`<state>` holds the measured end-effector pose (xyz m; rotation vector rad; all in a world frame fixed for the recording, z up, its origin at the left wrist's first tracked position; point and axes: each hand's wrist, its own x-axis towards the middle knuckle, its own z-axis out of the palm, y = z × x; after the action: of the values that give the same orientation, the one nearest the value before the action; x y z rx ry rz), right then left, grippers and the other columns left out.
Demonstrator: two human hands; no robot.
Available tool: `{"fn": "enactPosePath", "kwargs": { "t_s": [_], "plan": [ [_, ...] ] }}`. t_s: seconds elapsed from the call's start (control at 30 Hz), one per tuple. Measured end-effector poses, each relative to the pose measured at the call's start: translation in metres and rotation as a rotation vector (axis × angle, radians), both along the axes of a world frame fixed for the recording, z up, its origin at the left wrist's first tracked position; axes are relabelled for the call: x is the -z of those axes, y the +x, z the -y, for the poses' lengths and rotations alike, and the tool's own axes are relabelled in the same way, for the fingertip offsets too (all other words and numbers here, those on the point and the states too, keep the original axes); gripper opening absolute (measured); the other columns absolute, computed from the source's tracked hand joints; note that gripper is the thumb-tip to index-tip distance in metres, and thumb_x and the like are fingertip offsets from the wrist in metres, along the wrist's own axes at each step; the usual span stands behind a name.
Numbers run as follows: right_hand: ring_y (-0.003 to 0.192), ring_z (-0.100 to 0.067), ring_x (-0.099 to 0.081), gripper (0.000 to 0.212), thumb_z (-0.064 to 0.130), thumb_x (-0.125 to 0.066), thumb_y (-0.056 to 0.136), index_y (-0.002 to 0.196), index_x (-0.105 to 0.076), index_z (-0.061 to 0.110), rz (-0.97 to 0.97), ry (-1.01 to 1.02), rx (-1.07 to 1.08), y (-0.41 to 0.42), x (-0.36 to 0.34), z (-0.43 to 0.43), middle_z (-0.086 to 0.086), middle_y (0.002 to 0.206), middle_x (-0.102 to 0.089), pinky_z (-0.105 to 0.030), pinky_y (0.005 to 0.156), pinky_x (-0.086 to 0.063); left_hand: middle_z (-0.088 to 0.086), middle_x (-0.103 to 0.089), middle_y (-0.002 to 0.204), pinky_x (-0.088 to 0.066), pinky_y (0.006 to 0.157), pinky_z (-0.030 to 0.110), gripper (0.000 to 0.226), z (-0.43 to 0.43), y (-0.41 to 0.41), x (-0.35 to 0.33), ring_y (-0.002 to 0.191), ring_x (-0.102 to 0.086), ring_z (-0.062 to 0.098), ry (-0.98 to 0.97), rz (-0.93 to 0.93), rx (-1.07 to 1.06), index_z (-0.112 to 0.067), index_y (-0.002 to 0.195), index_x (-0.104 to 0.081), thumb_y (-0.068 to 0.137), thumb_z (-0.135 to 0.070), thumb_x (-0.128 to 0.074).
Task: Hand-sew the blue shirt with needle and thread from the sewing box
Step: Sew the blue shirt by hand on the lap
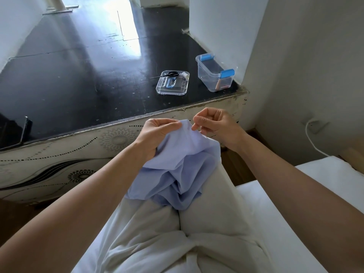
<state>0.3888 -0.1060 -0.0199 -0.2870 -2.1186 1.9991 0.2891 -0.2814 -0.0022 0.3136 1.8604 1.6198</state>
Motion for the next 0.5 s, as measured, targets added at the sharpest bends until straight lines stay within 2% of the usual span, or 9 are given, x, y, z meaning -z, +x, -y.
{"fn": "enactPosePath", "kwargs": {
  "t_s": [0.1,0.17,0.23,0.3,0.4,0.5],
  "plan": [
    [0.073,-0.022,-0.051,0.030,0.040,-0.077,0.079,0.086,-0.067,0.013,0.059,-0.072,-0.119,-0.005,0.000,0.003,-0.009,0.088,-0.062,-0.023,0.061,-0.045,0.014,-0.072,0.087,-0.050,0.075,0.035,0.005,0.005,0.000,0.001,0.082,-0.063,0.023,-0.005,-0.049,0.042,-0.018,0.074,-0.079,0.079,-0.016,-0.079],
    [0.074,-0.029,-0.043,0.033,0.049,-0.078,0.074,0.078,-0.065,0.019,0.112,-0.107,-0.239,-0.007,0.002,0.003,-0.014,0.088,-0.054,-0.027,0.062,-0.039,0.017,-0.073,0.090,-0.049,0.076,0.036,0.003,0.008,-0.001,0.001,0.082,-0.063,0.023,-0.013,-0.076,0.061,-0.017,0.076,-0.079,0.079,-0.017,-0.079],
    [0.067,-0.022,-0.043,0.029,0.043,-0.074,0.077,0.075,-0.060,0.018,0.161,-0.121,-0.310,-0.007,0.001,0.003,-0.011,0.077,-0.049,-0.027,0.060,-0.037,0.013,-0.074,0.089,-0.050,0.075,0.035,0.002,0.011,-0.002,0.002,0.082,-0.064,0.021,-0.027,-0.111,0.078,-0.018,0.078,-0.080,0.079,-0.018,-0.079],
    [0.063,-0.013,-0.045,0.024,0.036,-0.067,0.078,0.073,-0.057,0.016,0.174,-0.142,-0.348,-0.007,0.000,0.004,-0.006,0.072,-0.048,-0.021,0.057,-0.041,0.009,-0.075,0.087,-0.051,0.076,0.033,0.000,0.014,-0.004,0.003,0.083,-0.065,0.019,-0.051,-0.151,0.091,-0.019,0.080,-0.079,0.080,-0.019,-0.079],
    [0.065,-0.011,-0.049,0.025,0.031,-0.065,0.076,0.071,-0.052,0.011,0.175,-0.152,-0.345,-0.007,0.000,0.004,-0.005,0.071,-0.050,-0.020,0.060,-0.047,0.001,-0.073,0.078,-0.050,0.066,0.024,0.004,0.016,-0.006,0.004,0.073,-0.063,0.011,-0.092,-0.192,0.117,-0.016,0.083,-0.079,0.081,-0.019,-0.078],
    [0.065,-0.011,-0.051,0.023,0.026,-0.064,0.075,0.070,-0.050,0.009,0.173,-0.146,-0.319,-0.007,0.001,0.004,-0.006,0.071,-0.053,-0.021,0.062,-0.050,0.002,-0.074,0.078,-0.050,0.062,0.020,0.007,0.018,-0.005,0.005,0.069,-0.062,0.008,-0.110,-0.224,0.118,-0.014,0.086,-0.079,0.083,-0.019,-0.077]
  ]
}}
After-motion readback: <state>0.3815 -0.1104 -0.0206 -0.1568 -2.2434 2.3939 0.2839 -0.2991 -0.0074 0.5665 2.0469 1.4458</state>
